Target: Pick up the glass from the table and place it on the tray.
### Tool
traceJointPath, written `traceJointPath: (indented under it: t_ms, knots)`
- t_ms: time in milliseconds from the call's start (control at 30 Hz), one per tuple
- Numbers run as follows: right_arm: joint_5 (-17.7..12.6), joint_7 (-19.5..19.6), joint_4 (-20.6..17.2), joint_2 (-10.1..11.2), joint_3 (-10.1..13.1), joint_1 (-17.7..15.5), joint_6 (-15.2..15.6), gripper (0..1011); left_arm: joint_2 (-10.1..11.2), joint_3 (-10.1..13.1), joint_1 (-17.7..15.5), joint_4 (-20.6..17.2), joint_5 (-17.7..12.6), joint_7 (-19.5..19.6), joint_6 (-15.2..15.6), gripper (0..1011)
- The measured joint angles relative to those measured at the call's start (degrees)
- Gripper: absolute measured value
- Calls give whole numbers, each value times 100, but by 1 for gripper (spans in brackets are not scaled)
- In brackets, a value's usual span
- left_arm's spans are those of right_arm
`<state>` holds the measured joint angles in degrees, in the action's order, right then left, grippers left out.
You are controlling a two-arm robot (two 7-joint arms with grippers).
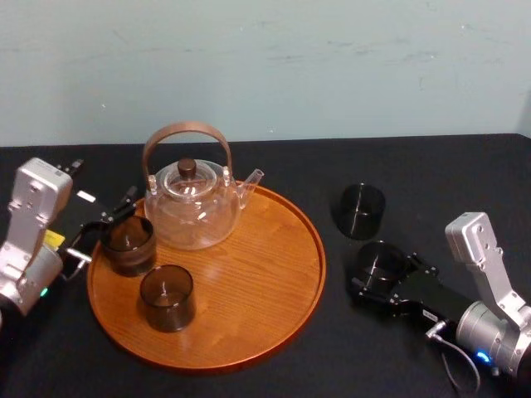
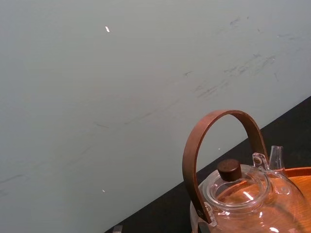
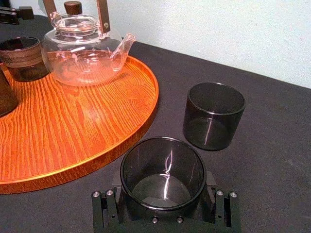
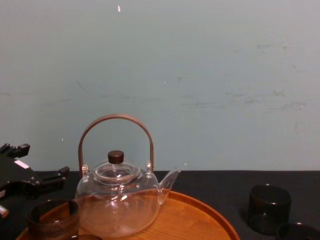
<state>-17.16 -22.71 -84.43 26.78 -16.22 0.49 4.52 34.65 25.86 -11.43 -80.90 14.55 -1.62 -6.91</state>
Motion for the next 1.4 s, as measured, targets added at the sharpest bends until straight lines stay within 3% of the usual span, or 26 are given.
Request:
traceJointPath:
  t_ms: [467, 667, 1067, 1400]
  knots:
    - [-1, 2, -27, 13, 4, -18, -7, 999, 0, 0, 0, 0, 0, 0, 0, 1001]
    - [-1, 4, -32, 16, 6, -21, -8, 904, 0, 0, 0, 0, 0, 0, 0, 1001]
    - [-25, -2, -52, 19, 23, -36, -26, 904, 0, 0, 0, 0, 0, 0, 0, 1001]
    - [-34, -122, -428, 56, -62, -97, -157, 905, 0, 0, 0, 0, 0, 0, 0, 1001]
